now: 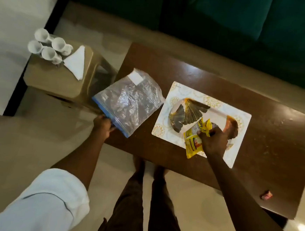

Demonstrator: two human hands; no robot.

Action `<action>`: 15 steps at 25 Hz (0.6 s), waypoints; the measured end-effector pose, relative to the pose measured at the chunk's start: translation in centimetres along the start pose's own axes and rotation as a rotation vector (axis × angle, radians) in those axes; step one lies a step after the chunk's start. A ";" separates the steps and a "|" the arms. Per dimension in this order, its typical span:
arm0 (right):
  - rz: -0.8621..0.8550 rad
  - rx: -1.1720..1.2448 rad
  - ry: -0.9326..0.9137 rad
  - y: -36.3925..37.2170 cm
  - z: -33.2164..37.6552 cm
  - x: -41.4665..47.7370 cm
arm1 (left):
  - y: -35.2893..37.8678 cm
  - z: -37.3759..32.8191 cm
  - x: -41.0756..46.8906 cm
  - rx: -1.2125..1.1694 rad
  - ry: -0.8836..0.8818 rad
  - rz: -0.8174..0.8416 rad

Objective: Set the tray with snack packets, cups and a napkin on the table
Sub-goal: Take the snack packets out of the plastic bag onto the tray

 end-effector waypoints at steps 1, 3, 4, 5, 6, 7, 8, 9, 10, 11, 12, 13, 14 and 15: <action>0.007 -0.006 -0.013 0.6 -0.3 0.2 | 0.0 1.7 0.0 -0.022 -0.057 -0.002; 0.004 -0.013 -0.037 1.3 -0.4 1.0 | 0.0 4.7 0.1 0.059 -0.129 -0.078; -0.006 -0.017 -0.050 1.4 0.0 1.5 | -0.2 5.9 -0.4 0.194 -0.127 -0.164; -0.019 -0.023 -0.061 1.4 0.5 1.8 | -0.6 6.7 -1.4 0.379 -0.086 -0.268; -0.037 -0.032 -0.071 1.6 1.0 2.3 | -0.5 6.9 -3.2 0.524 0.001 -0.354; -0.059 -0.048 -0.086 1.7 1.5 2.9 | 0.3 6.6 -5.2 0.603 0.148 -0.378; -0.089 -0.064 -0.115 1.7 2.1 3.3 | 1.7 6.0 -7.5 0.601 0.321 -0.315; -0.121 -0.076 -0.145 1.6 2.8 3.6 | 4.1 5.6 -9.2 0.560 0.469 -0.168; -0.157 -0.099 -0.170 1.6 3.4 4.1 | 7.2 4.6 -10.9 0.479 0.549 0.019; -0.188 -0.140 -0.179 1.5 4.0 4.6 | 10.6 3.8 -11.6 0.399 0.518 0.205; -0.201 -0.195 -0.167 1.6 4.5 5.2 | 14.3 2.6 -12.3 0.345 0.417 0.385; -0.198 -0.240 -0.138 1.9 4.9 5.6 | 17.8 1.5 -13.0 0.314 0.298 0.533; -0.186 -0.262 -0.106 2.4 5.3 6.0 | 20.7 0.4 -13.6 0.298 0.191 0.646; -0.167 -0.268 -0.087 3.0 5.7 6.2 | 23.0 -0.4 -14.0 0.284 0.118 0.702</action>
Point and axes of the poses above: each hand's wrist, its own x-axis towards the middle knuckle, its own y-axis out of the palm, z = x × y, the point moved 2 cm from there along x, towards the middle knuckle, and after that the axes turned 8 degrees about y, right-handed, at the moved point
